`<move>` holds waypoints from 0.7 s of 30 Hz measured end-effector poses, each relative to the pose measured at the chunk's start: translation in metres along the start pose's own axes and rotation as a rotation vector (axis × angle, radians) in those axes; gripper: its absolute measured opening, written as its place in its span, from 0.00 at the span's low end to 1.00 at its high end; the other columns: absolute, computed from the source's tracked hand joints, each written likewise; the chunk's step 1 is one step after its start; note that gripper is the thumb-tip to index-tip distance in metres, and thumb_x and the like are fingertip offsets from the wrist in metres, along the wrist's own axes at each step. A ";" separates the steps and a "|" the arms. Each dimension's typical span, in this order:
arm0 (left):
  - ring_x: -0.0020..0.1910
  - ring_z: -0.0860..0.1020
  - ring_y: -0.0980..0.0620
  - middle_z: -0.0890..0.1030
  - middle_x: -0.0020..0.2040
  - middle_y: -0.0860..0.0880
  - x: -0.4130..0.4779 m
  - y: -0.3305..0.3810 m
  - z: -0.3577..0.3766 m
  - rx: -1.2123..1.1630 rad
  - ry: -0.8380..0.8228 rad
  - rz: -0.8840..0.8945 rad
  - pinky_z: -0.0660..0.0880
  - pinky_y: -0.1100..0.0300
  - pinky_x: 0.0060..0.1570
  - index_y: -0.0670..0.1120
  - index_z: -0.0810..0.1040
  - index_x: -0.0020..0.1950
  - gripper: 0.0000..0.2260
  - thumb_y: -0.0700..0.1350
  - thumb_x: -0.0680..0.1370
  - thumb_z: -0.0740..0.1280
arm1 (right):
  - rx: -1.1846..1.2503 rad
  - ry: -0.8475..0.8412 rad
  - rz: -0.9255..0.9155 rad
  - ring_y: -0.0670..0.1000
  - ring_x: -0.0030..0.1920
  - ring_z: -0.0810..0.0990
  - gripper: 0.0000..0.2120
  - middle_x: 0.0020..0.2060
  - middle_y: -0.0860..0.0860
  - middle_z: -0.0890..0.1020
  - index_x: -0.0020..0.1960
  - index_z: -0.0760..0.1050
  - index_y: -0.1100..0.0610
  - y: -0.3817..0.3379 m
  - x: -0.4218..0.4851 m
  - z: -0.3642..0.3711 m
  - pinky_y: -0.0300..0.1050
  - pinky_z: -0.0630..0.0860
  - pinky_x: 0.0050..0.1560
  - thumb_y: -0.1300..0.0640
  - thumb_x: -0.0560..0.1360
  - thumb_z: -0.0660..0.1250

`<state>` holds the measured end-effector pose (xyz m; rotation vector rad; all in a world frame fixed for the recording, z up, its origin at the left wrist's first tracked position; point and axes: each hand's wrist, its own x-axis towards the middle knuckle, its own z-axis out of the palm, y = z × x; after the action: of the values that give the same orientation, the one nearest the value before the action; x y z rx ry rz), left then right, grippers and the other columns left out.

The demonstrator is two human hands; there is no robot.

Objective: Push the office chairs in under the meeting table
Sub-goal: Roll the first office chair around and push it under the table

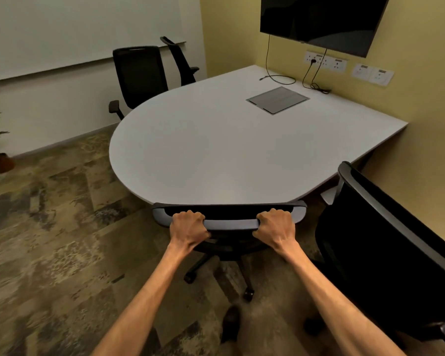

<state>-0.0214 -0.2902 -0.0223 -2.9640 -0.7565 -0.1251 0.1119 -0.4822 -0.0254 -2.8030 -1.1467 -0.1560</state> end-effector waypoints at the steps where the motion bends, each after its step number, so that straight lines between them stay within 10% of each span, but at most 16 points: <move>1: 0.31 0.79 0.43 0.80 0.29 0.46 0.003 -0.001 -0.001 0.006 0.006 0.018 0.64 0.60 0.33 0.47 0.83 0.37 0.09 0.50 0.63 0.69 | -0.002 0.008 0.002 0.56 0.31 0.78 0.09 0.29 0.52 0.80 0.35 0.79 0.54 0.000 0.003 0.000 0.42 0.63 0.33 0.48 0.63 0.68; 17: 0.26 0.76 0.45 0.75 0.23 0.49 0.000 -0.025 -0.001 -0.115 0.039 0.123 0.59 0.63 0.30 0.47 0.78 0.31 0.10 0.52 0.57 0.65 | 0.033 -0.001 0.060 0.53 0.29 0.76 0.08 0.24 0.48 0.74 0.29 0.72 0.53 -0.024 -0.006 -0.003 0.41 0.62 0.32 0.49 0.60 0.65; 21: 0.35 0.78 0.46 0.79 0.34 0.50 -0.010 -0.029 0.003 -0.152 0.171 0.263 0.67 0.52 0.44 0.47 0.76 0.46 0.25 0.67 0.64 0.66 | 0.066 0.038 -0.014 0.52 0.39 0.76 0.14 0.31 0.47 0.76 0.37 0.72 0.51 -0.026 -0.017 -0.005 0.48 0.63 0.43 0.41 0.62 0.64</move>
<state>-0.0441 -0.2693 -0.0243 -3.1083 -0.3470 -0.4289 0.0815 -0.4765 -0.0213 -2.7231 -1.1420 -0.1693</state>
